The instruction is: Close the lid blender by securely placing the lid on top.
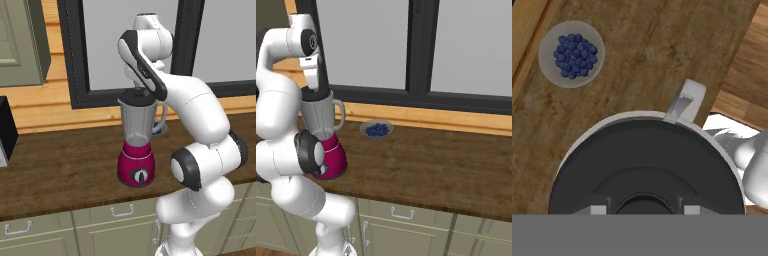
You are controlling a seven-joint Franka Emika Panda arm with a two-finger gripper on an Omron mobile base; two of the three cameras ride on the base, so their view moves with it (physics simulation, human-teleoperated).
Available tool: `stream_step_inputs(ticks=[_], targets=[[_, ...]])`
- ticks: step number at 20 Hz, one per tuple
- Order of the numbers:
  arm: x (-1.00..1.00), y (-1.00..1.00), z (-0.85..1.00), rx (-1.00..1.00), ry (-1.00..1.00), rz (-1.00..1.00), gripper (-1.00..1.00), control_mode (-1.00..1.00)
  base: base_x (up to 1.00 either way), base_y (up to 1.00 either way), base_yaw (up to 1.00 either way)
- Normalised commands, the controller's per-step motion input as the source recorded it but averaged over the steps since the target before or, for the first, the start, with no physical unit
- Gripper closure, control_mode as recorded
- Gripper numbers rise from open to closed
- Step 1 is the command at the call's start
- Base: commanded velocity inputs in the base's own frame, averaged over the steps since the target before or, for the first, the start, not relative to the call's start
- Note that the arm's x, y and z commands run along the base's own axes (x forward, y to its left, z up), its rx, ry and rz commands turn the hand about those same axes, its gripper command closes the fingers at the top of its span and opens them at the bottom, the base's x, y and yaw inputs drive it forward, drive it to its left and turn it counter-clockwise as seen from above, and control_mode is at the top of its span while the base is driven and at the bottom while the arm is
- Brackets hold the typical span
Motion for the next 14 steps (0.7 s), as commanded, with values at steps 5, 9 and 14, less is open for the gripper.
stream_step_inputs(ticks=[5,9,14], targets=[[-0.02,-0.01,-0.13,0.04,0.04,0.00,1.00,-1.00,0.00,0.00,0.00],[0.00,0.00,0.00,0.00,0.00,0.00,1.00,-1.00,0.00,0.00,0.00],[0.00,0.01,0.00,0.00,0.00,0.00,-1.00,-1.00,0.00,0.00,0.00]])
